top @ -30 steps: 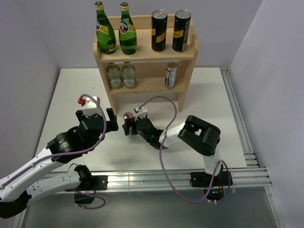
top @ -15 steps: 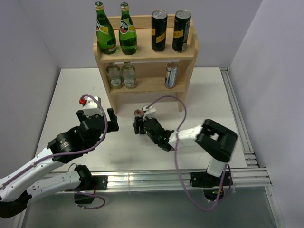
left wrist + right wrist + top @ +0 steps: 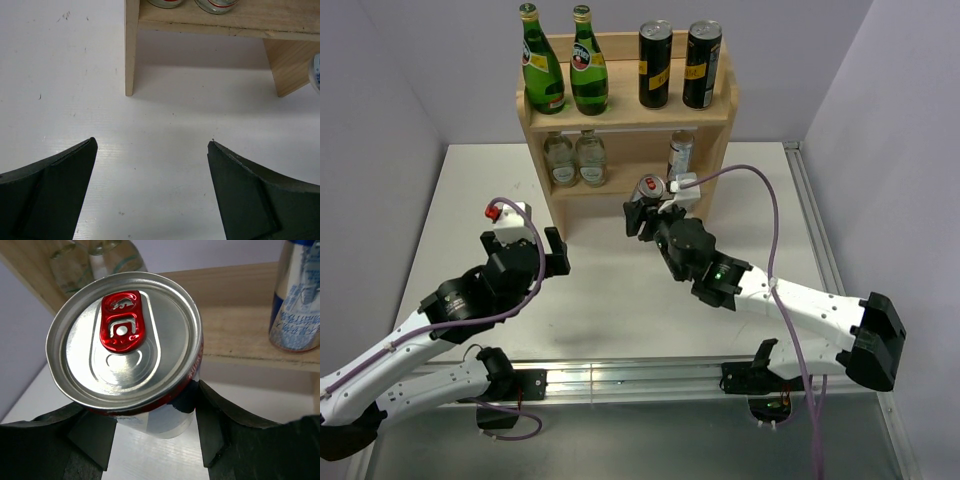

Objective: Place and organize the beverage onto the shelf

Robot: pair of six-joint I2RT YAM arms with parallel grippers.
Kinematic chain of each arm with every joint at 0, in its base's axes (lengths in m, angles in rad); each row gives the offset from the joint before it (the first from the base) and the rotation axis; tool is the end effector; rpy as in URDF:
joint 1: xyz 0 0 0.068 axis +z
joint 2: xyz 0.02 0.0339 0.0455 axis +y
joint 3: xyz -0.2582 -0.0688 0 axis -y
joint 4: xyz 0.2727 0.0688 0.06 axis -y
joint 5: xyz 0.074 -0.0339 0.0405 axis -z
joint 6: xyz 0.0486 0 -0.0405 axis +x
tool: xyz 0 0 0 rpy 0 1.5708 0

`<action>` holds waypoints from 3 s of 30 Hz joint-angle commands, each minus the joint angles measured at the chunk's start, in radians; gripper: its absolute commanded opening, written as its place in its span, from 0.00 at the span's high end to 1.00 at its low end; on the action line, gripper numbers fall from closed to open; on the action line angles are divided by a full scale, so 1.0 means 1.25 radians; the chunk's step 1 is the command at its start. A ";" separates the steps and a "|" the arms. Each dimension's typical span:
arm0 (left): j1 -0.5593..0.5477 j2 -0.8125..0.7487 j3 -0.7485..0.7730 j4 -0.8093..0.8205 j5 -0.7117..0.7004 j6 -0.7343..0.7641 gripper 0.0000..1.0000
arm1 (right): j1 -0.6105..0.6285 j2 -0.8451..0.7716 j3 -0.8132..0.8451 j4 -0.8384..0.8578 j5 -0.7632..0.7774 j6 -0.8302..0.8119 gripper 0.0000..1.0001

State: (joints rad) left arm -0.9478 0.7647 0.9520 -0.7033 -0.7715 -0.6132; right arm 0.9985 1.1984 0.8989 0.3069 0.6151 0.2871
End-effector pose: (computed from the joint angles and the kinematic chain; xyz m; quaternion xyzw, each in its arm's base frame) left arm 0.1355 -0.1306 0.3483 -0.0534 0.8210 -0.0971 0.5601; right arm 0.1958 0.2521 0.3317 -0.0324 0.7042 0.2348 0.6693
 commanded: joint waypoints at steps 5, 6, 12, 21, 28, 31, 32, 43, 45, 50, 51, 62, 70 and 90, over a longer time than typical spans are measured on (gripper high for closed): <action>0.004 -0.020 -0.003 0.018 0.013 0.003 0.01 | -0.093 0.077 0.116 -0.009 -0.011 -0.059 1.00; 0.004 -0.024 -0.003 0.019 0.015 0.003 0.01 | -0.119 0.088 0.135 -0.003 -0.013 -0.061 1.00; 0.004 -0.029 -0.004 0.020 0.020 0.006 0.01 | -0.189 0.174 0.229 -0.006 -0.038 -0.087 1.00; 0.004 -0.034 -0.006 0.020 0.017 0.003 0.01 | -0.233 0.262 0.315 -0.016 -0.030 -0.118 1.00; 0.004 -0.033 -0.006 0.019 0.020 0.005 0.01 | -0.251 0.264 0.299 -0.028 0.015 -0.109 1.00; 0.004 -0.031 -0.006 0.019 0.020 0.005 0.01 | -0.260 0.253 0.282 -0.028 0.034 -0.106 1.00; 0.004 -0.030 -0.006 0.020 0.021 0.005 0.01 | -0.261 0.250 0.275 -0.030 0.038 -0.104 1.00; 0.004 -0.033 -0.007 0.019 0.018 0.003 0.01 | -0.275 0.257 0.256 -0.043 0.048 -0.084 1.00; 0.004 -0.033 -0.006 0.019 0.020 0.003 0.01 | -0.274 0.267 0.259 -0.050 0.052 -0.082 0.99; 0.004 -0.029 -0.006 0.019 0.018 0.005 0.01 | -0.275 0.277 0.260 -0.065 0.049 -0.071 0.34; 0.004 -0.029 -0.007 0.019 0.018 0.005 0.01 | -0.275 0.277 0.259 -0.065 0.049 -0.070 0.31; 0.004 -0.031 -0.006 0.019 0.017 0.006 0.01 | -0.274 0.272 0.258 -0.081 0.028 -0.053 0.17; 0.004 -0.028 -0.004 0.020 0.016 0.006 0.01 | -0.269 0.255 0.232 -0.092 -0.002 -0.027 0.10; 0.005 -0.026 -0.004 0.020 0.013 0.006 0.01 | 0.013 -0.180 -0.039 -0.302 0.146 0.179 0.00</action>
State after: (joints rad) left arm -0.9459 0.7345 0.9463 -0.7010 -0.7563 -0.6132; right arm 0.9573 1.0790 0.8444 0.0261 0.6621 0.4362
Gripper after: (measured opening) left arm 0.994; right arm 0.995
